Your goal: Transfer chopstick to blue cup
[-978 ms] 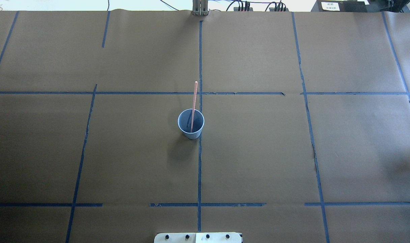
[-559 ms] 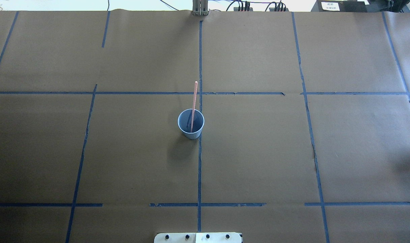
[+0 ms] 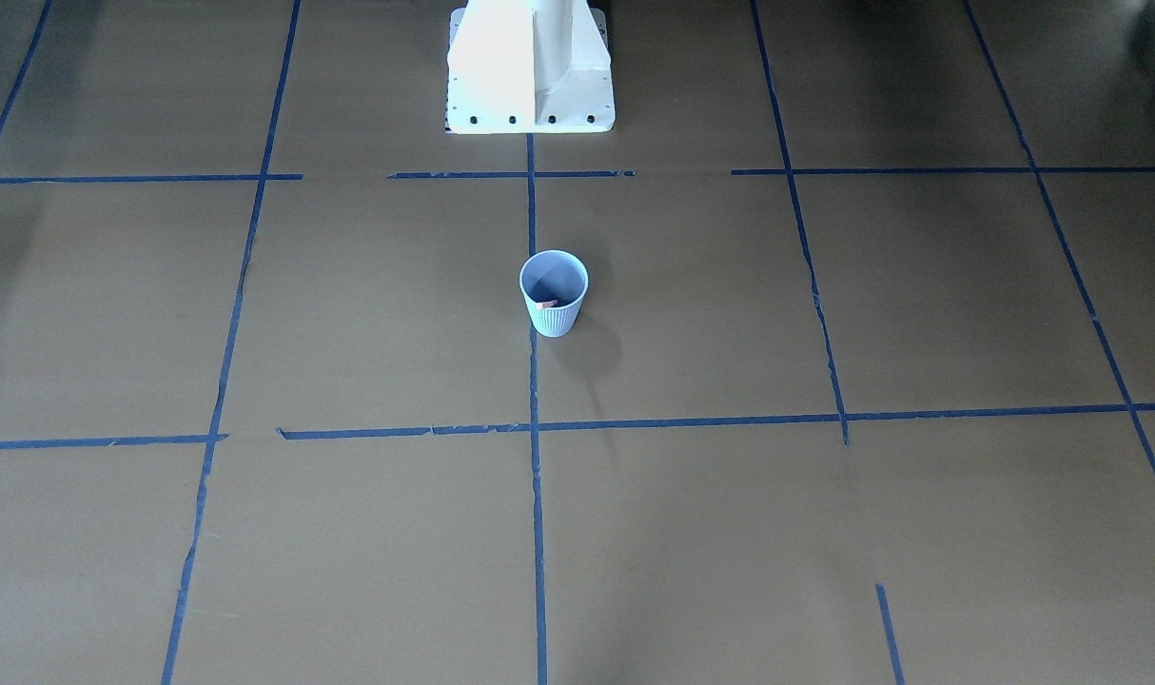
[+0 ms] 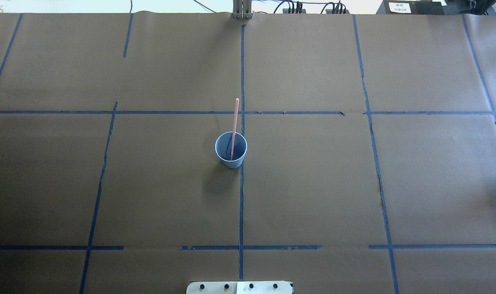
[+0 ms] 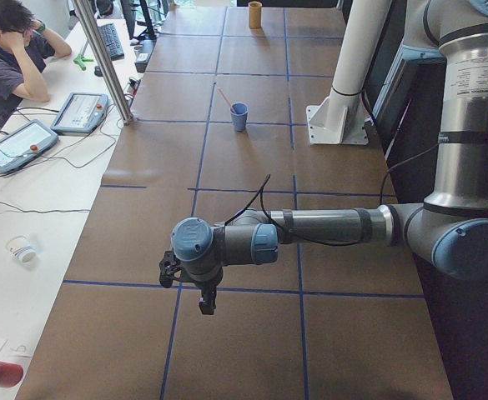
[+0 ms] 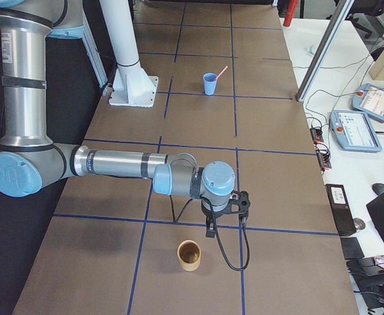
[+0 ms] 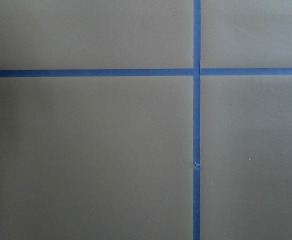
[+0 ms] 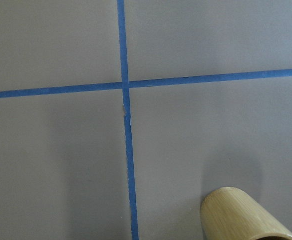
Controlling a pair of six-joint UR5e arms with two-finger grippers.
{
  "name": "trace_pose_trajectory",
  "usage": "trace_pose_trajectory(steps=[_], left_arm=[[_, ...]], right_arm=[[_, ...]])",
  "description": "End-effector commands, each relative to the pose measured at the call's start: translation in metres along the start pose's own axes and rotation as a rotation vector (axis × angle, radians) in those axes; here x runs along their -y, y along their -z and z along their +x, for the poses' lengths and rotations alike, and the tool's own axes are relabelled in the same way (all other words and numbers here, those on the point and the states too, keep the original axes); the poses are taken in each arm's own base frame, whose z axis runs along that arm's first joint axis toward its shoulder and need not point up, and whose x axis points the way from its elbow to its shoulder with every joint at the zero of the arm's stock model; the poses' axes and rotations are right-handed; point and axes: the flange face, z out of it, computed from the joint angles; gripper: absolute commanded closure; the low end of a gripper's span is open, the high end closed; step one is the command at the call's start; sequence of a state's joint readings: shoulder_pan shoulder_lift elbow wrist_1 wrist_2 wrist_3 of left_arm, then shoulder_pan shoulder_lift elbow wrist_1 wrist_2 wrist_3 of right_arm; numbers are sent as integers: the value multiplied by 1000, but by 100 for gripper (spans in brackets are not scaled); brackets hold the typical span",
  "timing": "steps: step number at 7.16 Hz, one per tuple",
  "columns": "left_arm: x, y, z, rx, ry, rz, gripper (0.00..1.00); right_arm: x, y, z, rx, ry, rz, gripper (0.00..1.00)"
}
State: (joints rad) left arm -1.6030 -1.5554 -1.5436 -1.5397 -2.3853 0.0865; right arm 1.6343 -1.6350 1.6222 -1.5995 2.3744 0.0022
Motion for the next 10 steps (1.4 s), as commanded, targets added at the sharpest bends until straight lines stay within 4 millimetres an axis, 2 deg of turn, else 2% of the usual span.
trace_pose_trajectory(steps=[1,10], left_arm=[[0,0,0,2,-1,1,0],[1,1,1,2,-13,5,0]], right_arm=[[-9,-3,9,4,-10,-2,0],[-12,-1,7,11,-21,1,0]])
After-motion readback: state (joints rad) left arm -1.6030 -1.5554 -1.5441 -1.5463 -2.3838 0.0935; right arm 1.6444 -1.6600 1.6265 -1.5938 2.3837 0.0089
